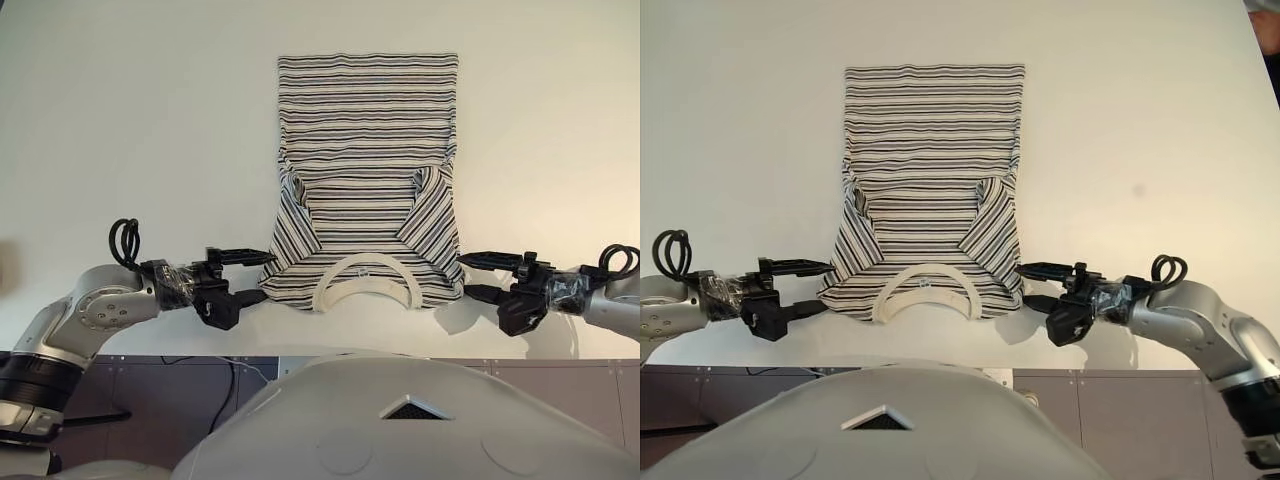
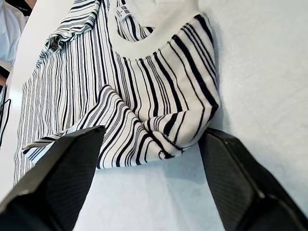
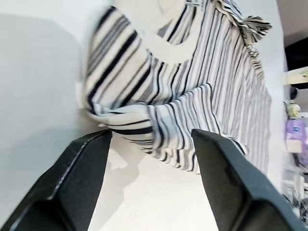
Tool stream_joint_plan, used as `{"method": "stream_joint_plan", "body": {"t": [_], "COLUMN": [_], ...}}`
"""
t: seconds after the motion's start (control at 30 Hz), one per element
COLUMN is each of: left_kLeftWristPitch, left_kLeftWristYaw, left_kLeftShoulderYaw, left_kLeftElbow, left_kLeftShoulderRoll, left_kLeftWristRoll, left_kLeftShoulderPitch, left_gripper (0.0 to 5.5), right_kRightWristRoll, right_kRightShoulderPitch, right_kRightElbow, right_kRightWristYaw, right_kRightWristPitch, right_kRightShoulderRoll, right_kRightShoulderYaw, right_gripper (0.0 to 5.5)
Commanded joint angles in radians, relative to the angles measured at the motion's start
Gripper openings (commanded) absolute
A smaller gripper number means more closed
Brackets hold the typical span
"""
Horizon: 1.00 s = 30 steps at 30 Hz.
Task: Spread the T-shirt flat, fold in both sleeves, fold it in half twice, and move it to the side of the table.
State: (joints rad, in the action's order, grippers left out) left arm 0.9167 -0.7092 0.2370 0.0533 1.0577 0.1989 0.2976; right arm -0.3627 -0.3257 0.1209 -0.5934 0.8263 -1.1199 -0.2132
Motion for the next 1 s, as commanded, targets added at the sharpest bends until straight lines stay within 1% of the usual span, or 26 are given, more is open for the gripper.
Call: {"method": "stream_joint_plan", "body": {"t": [0.03, 0.07, 0.2, 0.37, 0.5, 0.63, 0.67, 0.7, 0.73, 0.8, 0.87, 0.97, 1.0], "left_kLeftWristPitch": [-0.013, -0.005, 0.027, 0.012, -0.006, -0.027, -0.036, -0.043, -0.053, -0.082, -0.166, -0.365, -0.420], "left_kLeftWristYaw": [-0.009, -0.005, 0.007, 0.041, 0.053, 0.053, 0.048, 0.042, 0.038, 0.025, -0.013, -0.127, -0.182], "left_kLeftShoulderYaw": [0.050, 0.058, 0.081, 0.081, 0.083, 0.094, 0.098, 0.102, 0.103, 0.103, 0.099, 0.111, 0.117], "left_kLeftElbow": [0.089, 0.100, 0.121, 0.148, 0.141, 0.132, 0.127, 0.122, 0.117, 0.098, 0.045, -0.083, -0.132], "left_kLeftShoulderRoll": [-0.039, -0.044, -0.051, -0.063, -0.074, -0.080, -0.079, -0.078, -0.076, -0.074, -0.059, -0.002, 0.036], "left_kLeftWristRoll": [0.100, 0.105, 0.117, 0.133, 0.137, 0.126, 0.118, 0.111, 0.103, 0.075, -0.010, -0.185, -0.252], "left_kLeftShoulderPitch": [-0.019, -0.023, -0.020, -0.001, 0.001, 0.005, 0.007, 0.007, 0.010, 0.025, 0.066, 0.124, 0.155], "left_gripper": [3.30, 3.21, 2.47, 1.56, 1.02, 0.38, 0.28, 0.12, 0.10, 0.10, 0.10, 0.10, 0.10], "right_kRightWristRoll": [-0.030, -0.040, -0.080, -0.131, -0.164, -0.172, -0.177, -0.178, -0.177, -0.150, -0.061, 0.186, 0.303], "right_kRightShoulderPitch": [0.045, 0.067, 0.102, 0.131, 0.149, 0.154, 0.153, 0.149, 0.147, 0.149, 0.149, 0.108, 0.078], "right_kRightElbow": [-0.016, -0.023, -0.072, -0.130, -0.154, -0.172, -0.175, -0.177, -0.178, -0.180, -0.169, -0.080, -0.016], "right_kRightWristYaw": [-0.061, -0.062, -0.041, -0.011, 0.009, 0.019, 0.025, 0.033, 0.037, 0.026, -0.019, -0.142, -0.212], "right_kRightWristPitch": [-0.006, -0.006, 0.012, 0.073, 0.145, 0.136, 0.132, 0.127, 0.122, 0.105, 0.058, -0.078, -0.143], "right_kRightShoulderRoll": [0.026, 0.048, 0.080, 0.085, 0.099, 0.105, 0.106, 0.107, 0.109, 0.107, 0.097, 0.067, 0.029], "right_kRightShoulderYaw": [-0.060, -0.074, -0.091, -0.101, -0.125, -0.127, -0.125, -0.119, -0.116, -0.120, -0.132, -0.163, -0.180], "right_gripper": [3.09, 3.09, 3.09, 2.12, 1.48, 0.71, 0.57, 0.30, 0.14, 0.14, 0.14, 0.14, 0.14]}}
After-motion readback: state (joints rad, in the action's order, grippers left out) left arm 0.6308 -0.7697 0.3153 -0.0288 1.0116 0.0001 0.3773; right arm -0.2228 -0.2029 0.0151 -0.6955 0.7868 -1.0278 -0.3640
